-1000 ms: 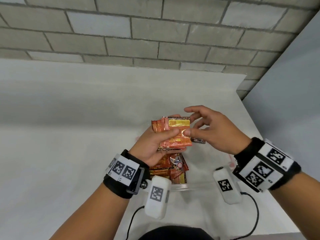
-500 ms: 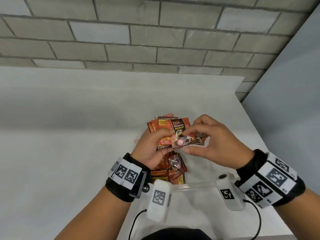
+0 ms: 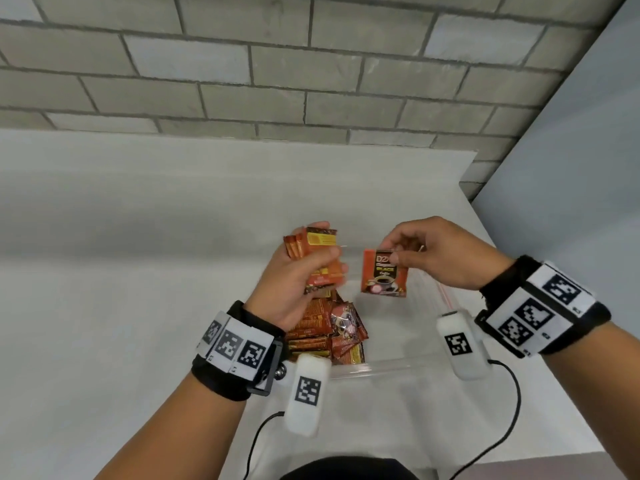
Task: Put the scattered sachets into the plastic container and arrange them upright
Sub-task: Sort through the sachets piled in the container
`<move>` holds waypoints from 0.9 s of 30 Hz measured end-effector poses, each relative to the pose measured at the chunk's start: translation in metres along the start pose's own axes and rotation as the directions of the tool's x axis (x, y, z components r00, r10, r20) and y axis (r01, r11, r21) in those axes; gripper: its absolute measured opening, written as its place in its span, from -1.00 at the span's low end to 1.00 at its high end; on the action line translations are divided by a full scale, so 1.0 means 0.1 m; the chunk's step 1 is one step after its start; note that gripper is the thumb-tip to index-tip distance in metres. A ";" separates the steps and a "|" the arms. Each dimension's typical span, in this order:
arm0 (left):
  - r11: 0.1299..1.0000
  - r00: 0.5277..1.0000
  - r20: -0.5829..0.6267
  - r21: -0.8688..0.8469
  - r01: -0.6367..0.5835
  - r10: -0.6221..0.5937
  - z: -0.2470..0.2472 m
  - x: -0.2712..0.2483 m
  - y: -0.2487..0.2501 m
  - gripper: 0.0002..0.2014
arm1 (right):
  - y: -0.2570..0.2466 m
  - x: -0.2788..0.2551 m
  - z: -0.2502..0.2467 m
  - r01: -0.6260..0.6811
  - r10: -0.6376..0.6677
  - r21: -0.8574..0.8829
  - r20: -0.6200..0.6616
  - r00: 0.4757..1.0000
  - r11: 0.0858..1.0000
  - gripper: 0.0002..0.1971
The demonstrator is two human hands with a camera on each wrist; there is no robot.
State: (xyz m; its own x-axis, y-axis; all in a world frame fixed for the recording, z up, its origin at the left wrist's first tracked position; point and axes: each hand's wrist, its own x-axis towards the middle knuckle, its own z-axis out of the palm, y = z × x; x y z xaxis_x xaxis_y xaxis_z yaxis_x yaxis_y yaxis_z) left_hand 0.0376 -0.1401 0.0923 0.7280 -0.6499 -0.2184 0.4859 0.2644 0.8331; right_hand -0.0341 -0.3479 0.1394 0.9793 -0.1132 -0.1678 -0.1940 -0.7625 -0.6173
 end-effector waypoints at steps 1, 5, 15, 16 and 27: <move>1.000 1.000 -0.017 -0.011 -0.014 0.014 -0.06 0.00 0.05 -0.57 | 0.08 0.03 -0.02 -0.039 0.038 -0.089 -0.009 0.999 0.995 -0.92; 0.994 0.997 -0.059 -0.084 -0.063 0.058 -0.25 -0.02 0.20 -0.59 | 0.38 0.22 0.02 -0.188 0.213 -0.372 0.026 0.977 0.909 -0.95; 0.993 0.998 -0.046 -0.104 -0.047 0.042 -0.34 -0.11 0.14 -0.54 | 0.48 0.59 0.21 -0.138 0.301 -0.661 0.139 0.943 0.738 -0.94; 0.993 0.998 -0.048 -0.106 -0.046 0.041 -0.35 -0.11 0.14 -0.54 | 0.47 0.60 0.22 -0.120 0.300 -0.686 0.149 0.942 0.717 -0.94; 0.993 0.997 -0.067 -0.111 -0.045 0.038 -0.41 -0.09 0.15 -0.55 | 0.41 0.67 0.33 -0.050 0.307 -0.848 0.136 0.942 0.528 -0.87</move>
State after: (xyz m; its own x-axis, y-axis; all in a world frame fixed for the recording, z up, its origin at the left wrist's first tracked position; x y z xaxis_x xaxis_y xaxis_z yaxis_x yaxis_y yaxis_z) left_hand 0.0583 -0.1004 0.0860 0.7765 -0.5905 -0.2200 0.5033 0.3709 0.7805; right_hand 0.0216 -0.3655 0.0773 0.8548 -0.2543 -0.4525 -0.1020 -0.9371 0.3339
